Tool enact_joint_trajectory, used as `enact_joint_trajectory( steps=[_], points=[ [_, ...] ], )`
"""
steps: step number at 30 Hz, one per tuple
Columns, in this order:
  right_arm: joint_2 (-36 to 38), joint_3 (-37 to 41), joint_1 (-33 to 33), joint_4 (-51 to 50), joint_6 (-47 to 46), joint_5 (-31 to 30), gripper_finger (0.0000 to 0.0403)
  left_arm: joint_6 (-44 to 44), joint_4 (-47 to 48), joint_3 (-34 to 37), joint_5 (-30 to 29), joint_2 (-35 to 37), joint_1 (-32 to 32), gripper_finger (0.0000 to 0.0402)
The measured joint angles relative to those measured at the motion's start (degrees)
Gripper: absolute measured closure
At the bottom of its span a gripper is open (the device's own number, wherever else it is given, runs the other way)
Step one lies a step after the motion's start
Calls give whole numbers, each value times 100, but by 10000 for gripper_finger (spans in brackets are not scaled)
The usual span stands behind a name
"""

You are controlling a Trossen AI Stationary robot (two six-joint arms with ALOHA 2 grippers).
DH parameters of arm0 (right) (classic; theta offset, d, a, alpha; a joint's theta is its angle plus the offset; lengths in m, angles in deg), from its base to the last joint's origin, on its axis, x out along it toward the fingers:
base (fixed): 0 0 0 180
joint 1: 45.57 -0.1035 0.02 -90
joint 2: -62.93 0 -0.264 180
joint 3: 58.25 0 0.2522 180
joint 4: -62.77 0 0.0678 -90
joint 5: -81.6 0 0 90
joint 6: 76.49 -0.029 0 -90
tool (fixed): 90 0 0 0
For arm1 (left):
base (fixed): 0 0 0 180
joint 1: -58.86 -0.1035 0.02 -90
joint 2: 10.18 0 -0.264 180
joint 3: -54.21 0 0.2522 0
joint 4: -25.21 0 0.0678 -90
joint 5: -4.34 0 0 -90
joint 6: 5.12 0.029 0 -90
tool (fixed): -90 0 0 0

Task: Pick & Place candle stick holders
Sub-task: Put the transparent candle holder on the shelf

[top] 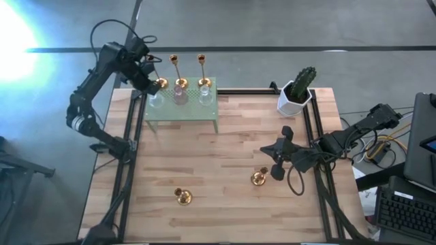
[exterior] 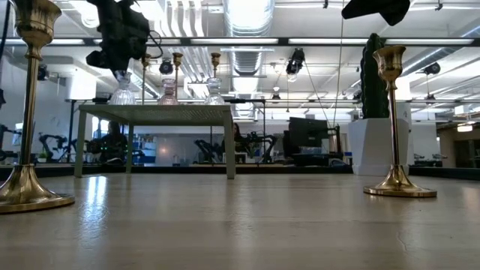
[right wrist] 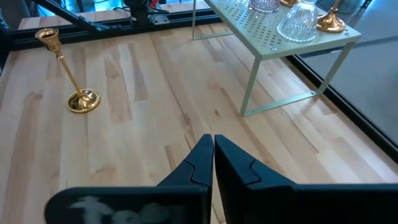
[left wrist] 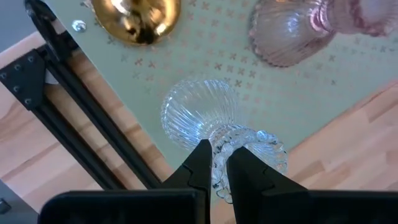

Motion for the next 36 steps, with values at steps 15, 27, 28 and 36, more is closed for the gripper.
enact_joint_trajectory(
  steps=[15,27,28,36],
  points=[
    [0,0,-2,7,0,0,394,-168,24,-66,-258,0,-2,370],
    [0,0,-2,9,0,-2,394,-208,-53,-66,-259,0,-2,370],
    [0,0,-2,9,0,-2,394,-211,-53,-66,-258,0,-2,370],
    [0,0,-2,11,-1,-2,394,-212,-57,-66,-251,0,-2,370]
  ],
)
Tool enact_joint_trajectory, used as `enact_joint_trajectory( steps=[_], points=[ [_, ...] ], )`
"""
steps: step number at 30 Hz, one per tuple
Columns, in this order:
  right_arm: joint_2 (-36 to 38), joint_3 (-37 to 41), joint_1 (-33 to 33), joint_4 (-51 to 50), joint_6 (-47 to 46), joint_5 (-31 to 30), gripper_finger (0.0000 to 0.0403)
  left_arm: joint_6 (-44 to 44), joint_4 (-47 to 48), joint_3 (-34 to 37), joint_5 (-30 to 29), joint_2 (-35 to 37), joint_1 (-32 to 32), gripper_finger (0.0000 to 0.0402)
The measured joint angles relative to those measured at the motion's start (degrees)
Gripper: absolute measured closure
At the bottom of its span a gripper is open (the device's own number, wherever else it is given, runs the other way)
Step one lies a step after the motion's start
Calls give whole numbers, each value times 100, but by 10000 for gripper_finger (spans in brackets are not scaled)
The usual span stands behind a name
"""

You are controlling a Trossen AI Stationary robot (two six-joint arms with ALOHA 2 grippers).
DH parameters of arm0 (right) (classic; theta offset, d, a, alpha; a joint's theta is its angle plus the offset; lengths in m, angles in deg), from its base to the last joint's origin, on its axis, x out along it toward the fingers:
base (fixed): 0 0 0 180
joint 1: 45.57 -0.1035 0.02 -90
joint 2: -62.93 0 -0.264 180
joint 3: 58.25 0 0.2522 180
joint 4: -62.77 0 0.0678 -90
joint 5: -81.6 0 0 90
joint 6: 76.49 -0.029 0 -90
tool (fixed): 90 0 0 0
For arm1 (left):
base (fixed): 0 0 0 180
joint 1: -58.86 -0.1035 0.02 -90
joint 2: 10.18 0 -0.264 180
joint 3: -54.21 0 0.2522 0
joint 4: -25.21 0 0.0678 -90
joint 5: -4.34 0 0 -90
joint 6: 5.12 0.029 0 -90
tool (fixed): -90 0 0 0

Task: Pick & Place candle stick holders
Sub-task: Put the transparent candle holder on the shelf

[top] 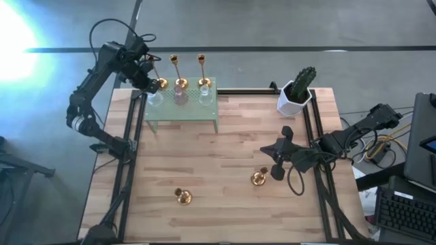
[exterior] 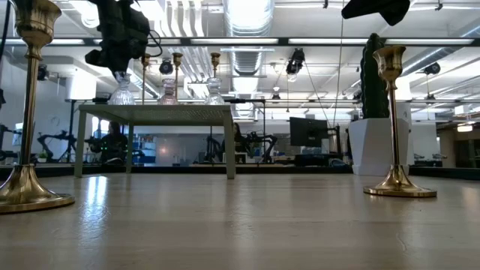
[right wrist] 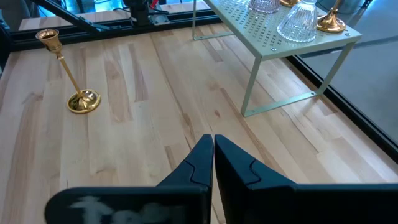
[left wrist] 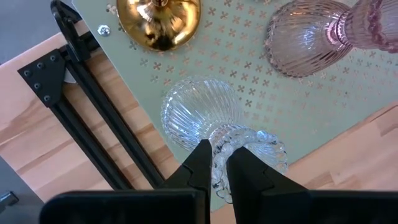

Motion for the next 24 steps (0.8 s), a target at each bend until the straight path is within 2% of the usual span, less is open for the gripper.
enact_joint_trajectory(
  steps=[18,24],
  points=[
    [0,0,0,0,1,0,394,-69,-212,215,103,-37,0,369],
    [0,0,0,0,1,0,394,-68,-203,232,55,-38,0,335]
  ],
)
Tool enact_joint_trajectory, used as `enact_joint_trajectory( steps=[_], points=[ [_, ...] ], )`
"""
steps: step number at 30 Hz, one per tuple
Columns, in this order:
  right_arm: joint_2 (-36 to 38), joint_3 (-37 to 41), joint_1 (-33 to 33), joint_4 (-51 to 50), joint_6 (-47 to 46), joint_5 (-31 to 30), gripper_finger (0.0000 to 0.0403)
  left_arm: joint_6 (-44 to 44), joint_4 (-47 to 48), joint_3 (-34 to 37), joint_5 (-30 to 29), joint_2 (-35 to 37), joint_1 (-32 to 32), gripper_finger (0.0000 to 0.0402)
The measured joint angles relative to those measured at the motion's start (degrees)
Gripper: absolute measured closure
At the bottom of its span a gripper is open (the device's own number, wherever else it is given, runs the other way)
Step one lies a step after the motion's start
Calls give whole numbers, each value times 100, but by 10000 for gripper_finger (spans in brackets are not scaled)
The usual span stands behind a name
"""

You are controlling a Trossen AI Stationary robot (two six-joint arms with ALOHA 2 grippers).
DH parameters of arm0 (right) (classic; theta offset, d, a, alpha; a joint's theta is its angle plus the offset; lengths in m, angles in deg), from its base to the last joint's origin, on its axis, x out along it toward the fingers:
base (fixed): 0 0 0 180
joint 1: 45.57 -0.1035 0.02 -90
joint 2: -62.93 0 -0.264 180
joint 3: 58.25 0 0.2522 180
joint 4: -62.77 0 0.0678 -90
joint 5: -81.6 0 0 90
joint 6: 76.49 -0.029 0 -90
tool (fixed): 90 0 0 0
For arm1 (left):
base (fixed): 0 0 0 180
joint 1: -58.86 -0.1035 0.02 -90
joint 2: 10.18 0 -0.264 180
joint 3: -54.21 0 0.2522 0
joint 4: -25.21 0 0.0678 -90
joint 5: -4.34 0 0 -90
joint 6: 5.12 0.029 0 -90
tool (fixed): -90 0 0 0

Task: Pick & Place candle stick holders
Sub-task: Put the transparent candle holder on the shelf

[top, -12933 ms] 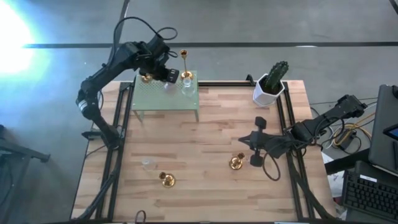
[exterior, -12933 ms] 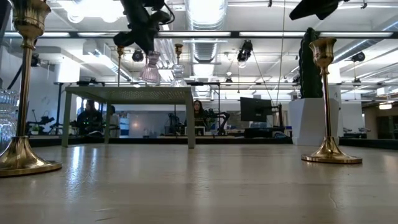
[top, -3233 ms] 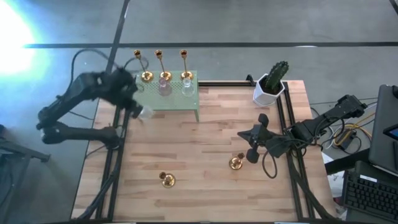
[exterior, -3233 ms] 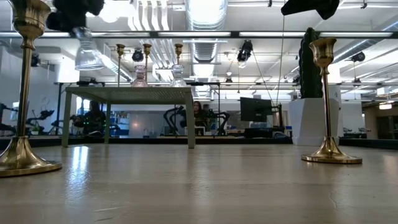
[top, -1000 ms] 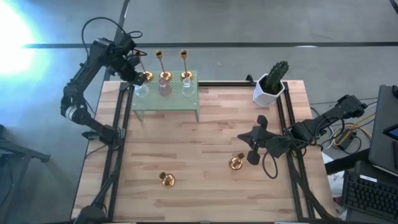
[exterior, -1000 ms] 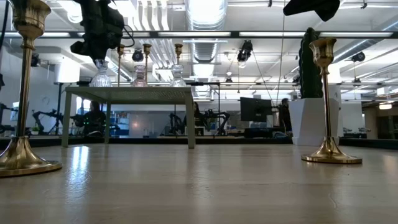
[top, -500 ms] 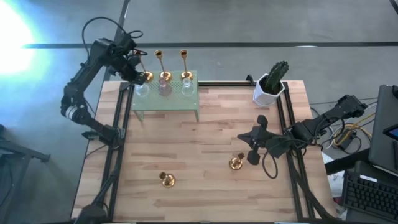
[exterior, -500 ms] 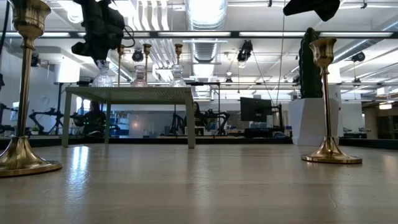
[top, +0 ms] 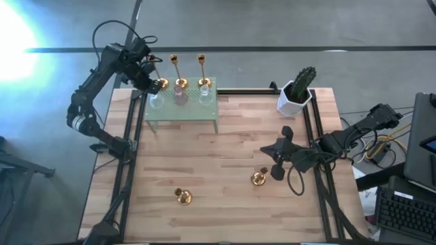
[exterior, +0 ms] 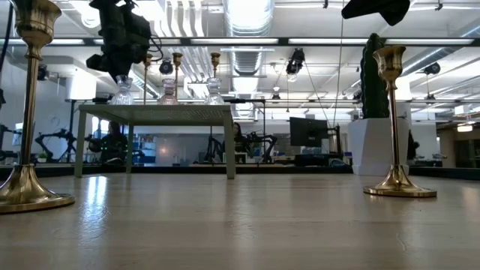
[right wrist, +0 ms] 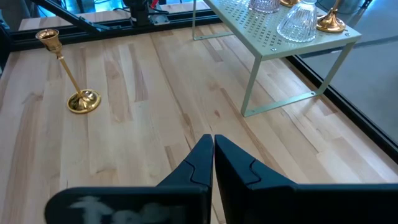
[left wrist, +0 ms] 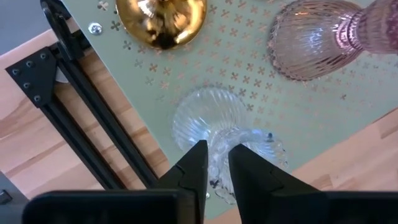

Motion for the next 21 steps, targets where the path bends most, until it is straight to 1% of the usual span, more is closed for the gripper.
enact_joint_trajectory(
  steps=[11,21],
  points=[
    [0,0,0,0,0,0,394,45,-51,0,-8,-1,0,324],
    [0,0,0,0,-2,2,394,74,-53,-2,-19,25,0,280]
  ],
)
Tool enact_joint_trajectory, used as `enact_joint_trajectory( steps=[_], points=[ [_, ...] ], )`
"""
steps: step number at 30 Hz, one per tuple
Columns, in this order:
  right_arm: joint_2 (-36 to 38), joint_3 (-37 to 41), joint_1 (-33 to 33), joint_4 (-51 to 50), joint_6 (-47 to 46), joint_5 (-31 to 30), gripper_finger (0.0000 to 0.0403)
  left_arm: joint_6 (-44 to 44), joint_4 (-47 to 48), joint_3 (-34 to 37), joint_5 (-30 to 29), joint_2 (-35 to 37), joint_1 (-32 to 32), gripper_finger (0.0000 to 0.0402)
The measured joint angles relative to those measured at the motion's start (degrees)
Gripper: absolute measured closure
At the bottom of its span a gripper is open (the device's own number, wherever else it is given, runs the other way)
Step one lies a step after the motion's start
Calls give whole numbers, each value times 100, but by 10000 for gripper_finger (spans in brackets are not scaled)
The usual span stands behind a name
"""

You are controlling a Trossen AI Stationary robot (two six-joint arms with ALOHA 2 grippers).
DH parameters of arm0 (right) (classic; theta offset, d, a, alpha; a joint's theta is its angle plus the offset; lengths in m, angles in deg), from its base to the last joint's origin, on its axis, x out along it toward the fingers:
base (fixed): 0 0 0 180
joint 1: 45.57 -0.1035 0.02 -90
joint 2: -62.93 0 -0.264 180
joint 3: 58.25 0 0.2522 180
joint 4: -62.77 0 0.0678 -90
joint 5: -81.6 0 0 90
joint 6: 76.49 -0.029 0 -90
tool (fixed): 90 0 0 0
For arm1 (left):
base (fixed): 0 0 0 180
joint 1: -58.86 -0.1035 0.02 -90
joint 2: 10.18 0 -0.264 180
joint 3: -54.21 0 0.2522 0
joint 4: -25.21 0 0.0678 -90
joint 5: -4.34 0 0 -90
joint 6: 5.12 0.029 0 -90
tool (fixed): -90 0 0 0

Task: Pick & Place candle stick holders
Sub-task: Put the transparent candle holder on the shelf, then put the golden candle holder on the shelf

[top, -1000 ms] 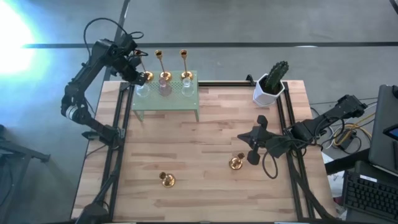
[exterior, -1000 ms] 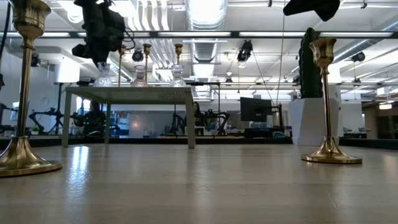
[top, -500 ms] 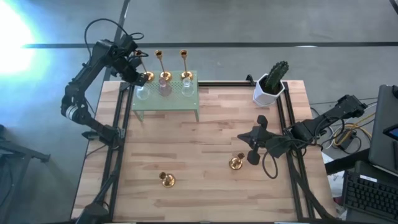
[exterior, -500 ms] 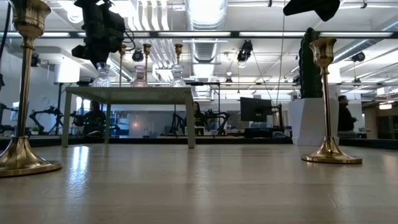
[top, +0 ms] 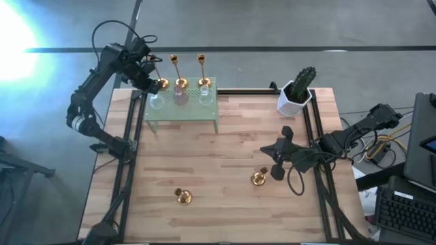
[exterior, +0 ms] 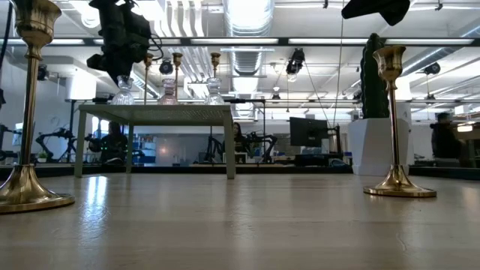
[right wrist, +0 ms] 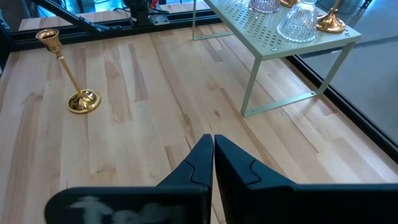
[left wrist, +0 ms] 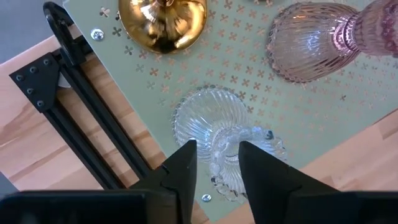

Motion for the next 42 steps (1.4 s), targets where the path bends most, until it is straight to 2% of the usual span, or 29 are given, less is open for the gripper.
enact_joint_trajectory(
  steps=[7,14,20,28,31,36,42],
  points=[
    [0,0,0,0,0,0,394,2,0,0,-21,83,-2,256],
    [0,0,0,2,0,4,394,48,57,-294,-155,239,-15,255],
    [0,0,2,9,-4,9,394,47,353,-1132,-149,284,-15,254],
    [0,0,0,7,-4,20,394,96,347,-2540,-149,736,-15,254],
    [0,0,0,7,-4,20,394,88,346,-2846,82,1034,30,254],
    [0,0,0,7,0,0,394,217,352,-2652,863,1758,203,255],
    [0,0,4,73,21,-58,394,317,36,-1416,968,2888,269,255]
  ],
)
